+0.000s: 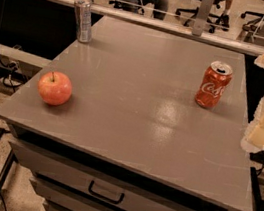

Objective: Move coke can near apple

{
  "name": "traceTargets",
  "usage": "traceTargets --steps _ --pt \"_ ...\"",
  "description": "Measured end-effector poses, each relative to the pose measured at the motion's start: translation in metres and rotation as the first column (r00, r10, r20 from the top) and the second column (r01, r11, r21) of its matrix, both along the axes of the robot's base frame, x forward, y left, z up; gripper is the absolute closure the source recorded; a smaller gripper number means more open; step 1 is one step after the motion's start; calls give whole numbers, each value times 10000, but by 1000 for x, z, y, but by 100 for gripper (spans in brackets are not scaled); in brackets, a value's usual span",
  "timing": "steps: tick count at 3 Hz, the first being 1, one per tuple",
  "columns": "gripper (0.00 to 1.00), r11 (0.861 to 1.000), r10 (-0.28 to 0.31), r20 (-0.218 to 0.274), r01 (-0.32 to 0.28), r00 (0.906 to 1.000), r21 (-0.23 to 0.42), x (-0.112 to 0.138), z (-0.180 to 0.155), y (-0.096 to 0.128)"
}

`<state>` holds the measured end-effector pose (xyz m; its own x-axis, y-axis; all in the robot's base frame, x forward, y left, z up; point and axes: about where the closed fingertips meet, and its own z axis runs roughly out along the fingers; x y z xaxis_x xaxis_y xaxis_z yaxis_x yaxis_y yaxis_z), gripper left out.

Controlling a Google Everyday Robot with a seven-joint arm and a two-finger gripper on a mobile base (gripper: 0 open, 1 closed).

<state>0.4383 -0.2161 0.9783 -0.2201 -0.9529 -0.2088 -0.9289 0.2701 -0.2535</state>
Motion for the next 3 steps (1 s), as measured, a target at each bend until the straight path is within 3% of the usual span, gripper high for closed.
traceTargets --steps 1,3 --pt "0 10000 0 2 0 10000 0 0 0 0" --pt "0 9960 116 593 -168 9982 883 49 2 8"
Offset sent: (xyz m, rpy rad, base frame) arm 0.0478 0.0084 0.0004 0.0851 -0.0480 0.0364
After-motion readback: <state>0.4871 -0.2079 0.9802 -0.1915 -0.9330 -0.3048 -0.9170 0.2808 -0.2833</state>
